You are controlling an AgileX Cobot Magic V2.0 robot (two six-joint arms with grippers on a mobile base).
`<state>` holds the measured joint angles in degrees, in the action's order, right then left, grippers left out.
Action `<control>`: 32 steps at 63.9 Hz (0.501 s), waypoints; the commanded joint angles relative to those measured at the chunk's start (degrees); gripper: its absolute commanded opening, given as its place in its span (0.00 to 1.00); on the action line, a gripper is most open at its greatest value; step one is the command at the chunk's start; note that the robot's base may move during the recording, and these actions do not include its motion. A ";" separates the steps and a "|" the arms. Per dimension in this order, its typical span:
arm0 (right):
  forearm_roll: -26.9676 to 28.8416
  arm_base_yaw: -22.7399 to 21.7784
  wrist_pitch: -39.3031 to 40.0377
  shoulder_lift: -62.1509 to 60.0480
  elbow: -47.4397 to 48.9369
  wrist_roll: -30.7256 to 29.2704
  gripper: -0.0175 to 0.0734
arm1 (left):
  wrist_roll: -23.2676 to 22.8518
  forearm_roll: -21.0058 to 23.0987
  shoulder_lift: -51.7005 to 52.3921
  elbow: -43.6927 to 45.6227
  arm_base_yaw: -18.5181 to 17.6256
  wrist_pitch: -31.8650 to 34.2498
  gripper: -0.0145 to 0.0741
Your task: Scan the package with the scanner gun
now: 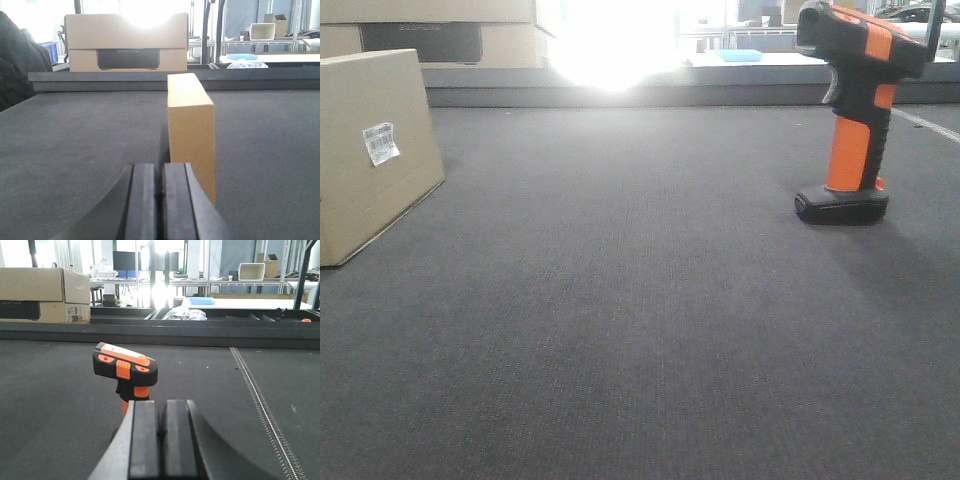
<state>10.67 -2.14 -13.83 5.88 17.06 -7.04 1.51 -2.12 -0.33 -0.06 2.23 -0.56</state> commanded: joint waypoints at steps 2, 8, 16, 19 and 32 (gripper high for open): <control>-0.02 -0.08 0.97 -0.11 0.09 -0.19 0.02 | 0.21 0.40 0.33 0.06 0.08 1.52 0.04; -0.02 -0.08 0.97 -0.11 0.09 -0.19 0.02 | 0.21 0.40 0.33 0.06 0.08 1.52 0.04; -0.02 -0.08 0.97 -0.11 0.09 -0.19 0.02 | 0.21 0.40 0.33 0.06 0.08 1.52 0.04; 0.00 -0.08 1.20 -0.16 0.09 -0.19 0.02 | 0.21 0.40 0.33 0.06 0.08 1.52 0.04; -0.25 -0.18 0.67 -0.16 -1.26 -0.49 0.02 | 0.21 0.40 0.33 0.06 0.08 1.52 0.04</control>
<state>10.67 -2.14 -13.83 5.88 16.66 -7.04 1.51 -2.12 -0.33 -0.06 2.23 -0.48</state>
